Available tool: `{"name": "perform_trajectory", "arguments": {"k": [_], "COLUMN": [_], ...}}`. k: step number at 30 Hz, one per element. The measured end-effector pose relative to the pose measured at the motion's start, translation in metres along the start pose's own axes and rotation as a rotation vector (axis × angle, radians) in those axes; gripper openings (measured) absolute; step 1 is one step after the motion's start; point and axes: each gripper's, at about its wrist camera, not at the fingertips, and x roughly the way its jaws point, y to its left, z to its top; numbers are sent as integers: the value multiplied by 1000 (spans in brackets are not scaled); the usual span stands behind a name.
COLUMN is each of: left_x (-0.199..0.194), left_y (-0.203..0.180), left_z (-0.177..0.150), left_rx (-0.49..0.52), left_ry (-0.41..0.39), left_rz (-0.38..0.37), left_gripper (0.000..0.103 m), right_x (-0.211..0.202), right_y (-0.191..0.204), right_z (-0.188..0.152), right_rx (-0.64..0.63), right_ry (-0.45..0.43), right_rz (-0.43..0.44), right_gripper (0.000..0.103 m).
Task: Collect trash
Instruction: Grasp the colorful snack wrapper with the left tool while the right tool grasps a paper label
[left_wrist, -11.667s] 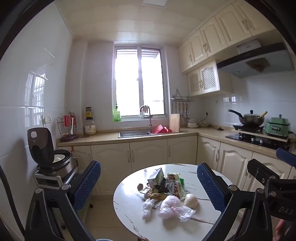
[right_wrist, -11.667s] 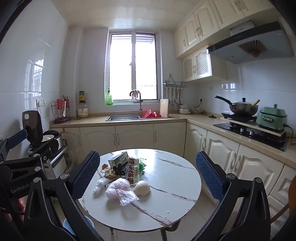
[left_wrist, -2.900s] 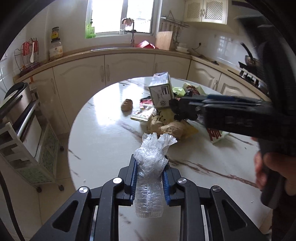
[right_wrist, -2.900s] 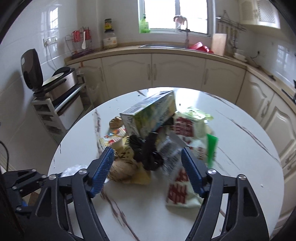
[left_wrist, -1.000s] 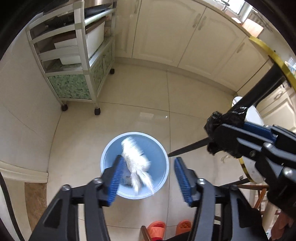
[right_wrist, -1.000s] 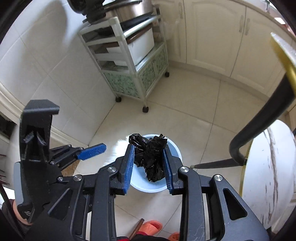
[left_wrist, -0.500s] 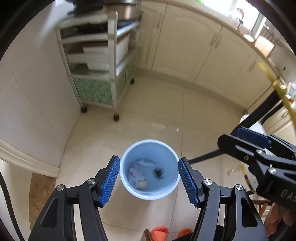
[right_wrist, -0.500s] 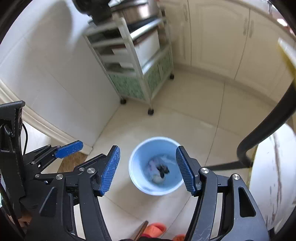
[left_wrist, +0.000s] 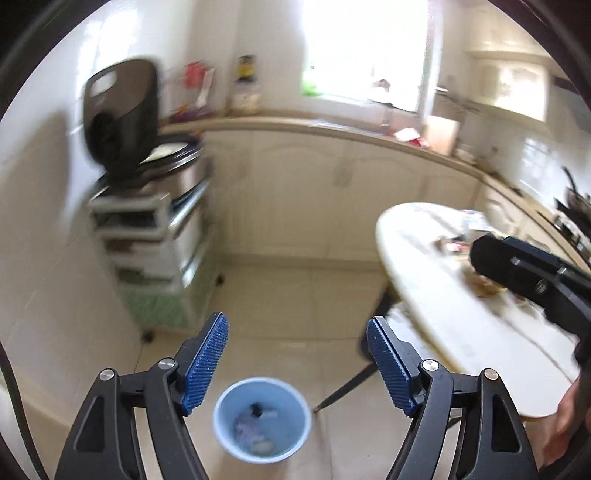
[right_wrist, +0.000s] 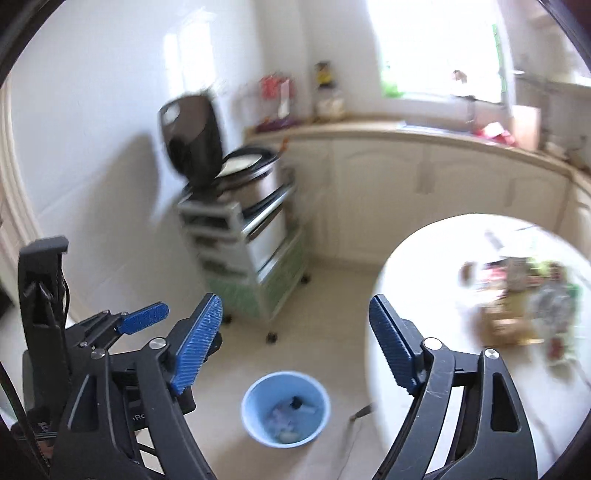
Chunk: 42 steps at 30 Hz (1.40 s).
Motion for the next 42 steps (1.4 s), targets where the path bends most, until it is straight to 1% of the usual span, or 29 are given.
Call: {"name": "perform_trajectory", "arguments": {"k": [2,4,5,6,8,9,12,14,16,18,20,22,23,24,27,28,32,34,35,36,37,38,39,40,41,42], "left_x": [8,20,30,42,59,72,113,142,167,197,228,248,257,264,282,287,306,304,307,308,311,312,314,319,320,321], "left_y": [-31,-61,-73,-80,-112,-115,-147,-164,-179,-201,-206,-210,-214,-217,-222,-224,-239,-238,-238,-236,-233,-230,-228,-227,-226,-225], "left_z": [8,14,19,26,35,42,59,68,77,88,93,102,103,104,113,115,117,114,113,114,116,117,117,118,120,121], "left_rx": [45,80,96,113,156,169,219,254,261,261,269,260,258,257,260,262,305,320,325,313,300,299,300,296,293,306], "left_ry": [-3,6,9,19,33,41,72,94,124,142,159,174,177,176,174,180,183,186,189,199,200,199,207,224,227,227], "left_rz": [-45,-89,-119,-143,-180,-188,-196,-181,-186,-203,-174,-145,-151,-163,-163,-169,-177,-208,-225,-243,-245,-225,-217,-225,-236,-243], "left_gripper": [74,74,74,74,74,74,74,74,74,74,74,74,74,74,74,72,72,71,71,69,62,54,51,49,44,39], "right_x": [-20,-40,-49,-54,-66,-73,-84,-87,-89,-89,-83,-77,-74,-71,-60,-55,-39,-31,-27,-23,-19,-16,-10,-6,0,6], "right_y": [-26,-58,-79,-93,-123,-139,-182,-205,-229,-249,-267,-277,-283,-285,-291,-292,-289,-286,-283,-280,-278,-276,-273,-272,-272,-273], "right_z": [5,5,5,7,8,7,3,-1,-6,-14,-18,-22,-24,-26,-30,-30,-25,-22,-19,-18,-16,-14,-13,-13,-13,-13], "right_rx": [25,48,69,81,101,111,135,152,170,188,206,219,222,223,218,212,183,168,161,152,142,135,127,122,123,133], "right_ry": [-25,-36,-36,-34,-32,-29,-11,7,25,49,73,86,94,100,118,121,122,127,124,126,129,130,134,139,151,161], "right_rz": [-57,-134,-178,-201,-266,-296,-367,-392,-410,-416,-417,-413,-412,-412,-400,-393,-372,-362,-343,-334,-327,-320,-311,-306,-301,-288], "right_gripper": [86,86,87,87,87,87,87,87,87,87,87,87,87,87,87,87,87,86,83,80,79,78,76,75,72,66]}}
